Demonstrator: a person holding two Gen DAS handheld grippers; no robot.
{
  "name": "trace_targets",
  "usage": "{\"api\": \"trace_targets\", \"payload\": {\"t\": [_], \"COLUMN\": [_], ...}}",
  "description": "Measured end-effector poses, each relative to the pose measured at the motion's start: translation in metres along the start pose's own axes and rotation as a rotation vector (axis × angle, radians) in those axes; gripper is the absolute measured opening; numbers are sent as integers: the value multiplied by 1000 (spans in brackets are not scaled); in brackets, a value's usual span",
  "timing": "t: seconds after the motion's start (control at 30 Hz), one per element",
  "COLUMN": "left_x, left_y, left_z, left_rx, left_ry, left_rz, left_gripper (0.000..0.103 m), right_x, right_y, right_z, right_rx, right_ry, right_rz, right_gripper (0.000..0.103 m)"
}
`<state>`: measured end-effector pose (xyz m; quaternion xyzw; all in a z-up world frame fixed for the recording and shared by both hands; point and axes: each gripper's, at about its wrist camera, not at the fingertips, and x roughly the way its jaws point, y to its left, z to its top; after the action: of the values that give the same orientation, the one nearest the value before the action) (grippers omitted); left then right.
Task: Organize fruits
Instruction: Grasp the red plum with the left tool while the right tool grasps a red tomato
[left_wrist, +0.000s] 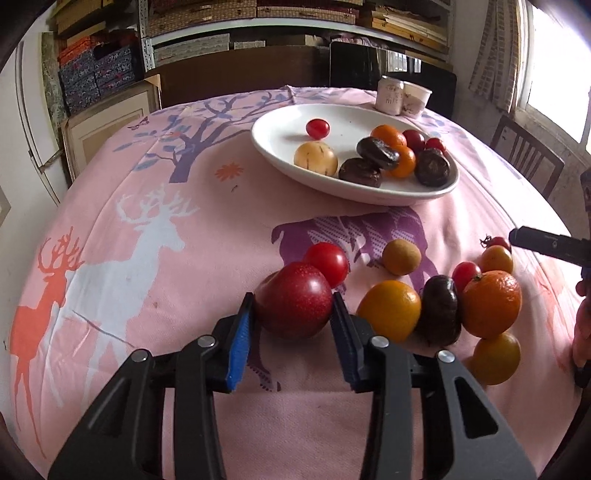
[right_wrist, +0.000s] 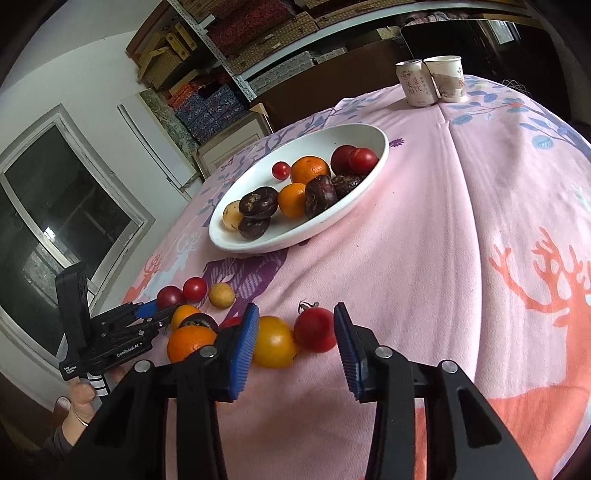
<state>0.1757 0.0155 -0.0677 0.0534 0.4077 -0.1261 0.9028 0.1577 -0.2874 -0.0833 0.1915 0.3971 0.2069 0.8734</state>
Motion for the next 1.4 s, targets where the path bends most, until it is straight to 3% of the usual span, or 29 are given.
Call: {"api": "trace_targets", "payload": {"t": [0.13, 0.23, 0.47, 0.63, 0.7, 0.83, 0.9, 0.97, 1.07, 1.1, 1.23, 1.4], "left_x": [-12, -15, -11, -11, -10, -8, -8, -9, -11, -11, -12, -21], "left_y": [13, 17, 17, 25, 26, 23, 22, 22, 26, 27, 30, 21], "left_z": [2, 1, 1, 0, 1, 1, 1, 1, 0, 0, 0, 7], "left_rx": [-64, -88, -85, -119, -124, -112, -105, -106, -124, -129, -142, -109], "left_ry": [-46, -49, -34, -26, -21, -14, -14, -19, -29, -29, -35, -74], "left_rz": [-36, -50, -55, -79, -83, -89, -86, -82, -84, -85, -87, -110], "left_gripper": [40, 40, 40, 40, 40, 40, 40, 40, 40, 40, 40, 40], "right_x": [-3, 8, 25, 23, 20, 21, 25, 33, 44, 43, 34, 5], "right_y": [-7, -9, 8, -8, -3, 26, 36, 43, 37, 36, 40, 42], "right_z": [-3, -2, 5, 7, 4, -10, -9, -8, 0, 1, -2, 20], "right_rx": [21, 31, -67, 24, -68, -390, -444, -500, -446, -430, -402, -322], "right_ry": [1, 50, 97, 190, 215, 206, 202, 181, 201, 194, 175, 60], "right_rz": [-37, -78, -185, -26, -20, -230, -228, -283, -281, -283, -252, -197], "right_gripper": [43, 44, 44, 45, 45, 47, 46, 46, 40, 28, 28, 28]}}
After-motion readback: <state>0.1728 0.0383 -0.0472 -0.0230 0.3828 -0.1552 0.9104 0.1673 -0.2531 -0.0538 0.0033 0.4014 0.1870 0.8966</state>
